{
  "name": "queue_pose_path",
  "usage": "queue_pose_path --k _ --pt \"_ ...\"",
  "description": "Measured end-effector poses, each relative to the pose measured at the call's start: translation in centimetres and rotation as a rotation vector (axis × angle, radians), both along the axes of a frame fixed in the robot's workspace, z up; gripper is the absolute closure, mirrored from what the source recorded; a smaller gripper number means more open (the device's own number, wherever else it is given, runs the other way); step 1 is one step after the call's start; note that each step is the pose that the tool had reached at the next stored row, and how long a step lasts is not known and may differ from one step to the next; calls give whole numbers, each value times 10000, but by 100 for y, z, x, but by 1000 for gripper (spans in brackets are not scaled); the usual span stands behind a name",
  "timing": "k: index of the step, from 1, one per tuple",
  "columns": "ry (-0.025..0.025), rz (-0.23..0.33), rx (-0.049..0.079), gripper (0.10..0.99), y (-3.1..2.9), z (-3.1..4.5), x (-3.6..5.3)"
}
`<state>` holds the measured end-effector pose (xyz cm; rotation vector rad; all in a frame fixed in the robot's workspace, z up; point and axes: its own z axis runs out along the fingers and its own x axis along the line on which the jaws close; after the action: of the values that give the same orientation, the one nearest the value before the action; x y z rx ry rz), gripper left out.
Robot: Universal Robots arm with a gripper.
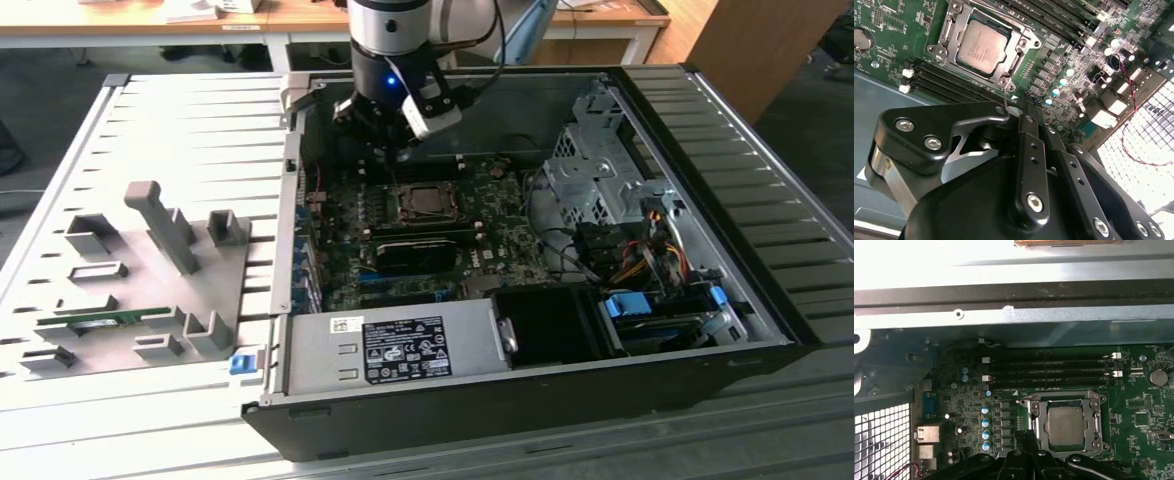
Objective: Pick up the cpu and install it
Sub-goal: 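Install the first cpu locking lever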
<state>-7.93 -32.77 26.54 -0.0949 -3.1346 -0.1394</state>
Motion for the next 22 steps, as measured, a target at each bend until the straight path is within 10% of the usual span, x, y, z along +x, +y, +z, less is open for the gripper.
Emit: queue_pose_path --k 15,22 --pt "-12 -1 0 980 3 -145 -49" --pt "-26 -1 -2 980 111 -152 -95"
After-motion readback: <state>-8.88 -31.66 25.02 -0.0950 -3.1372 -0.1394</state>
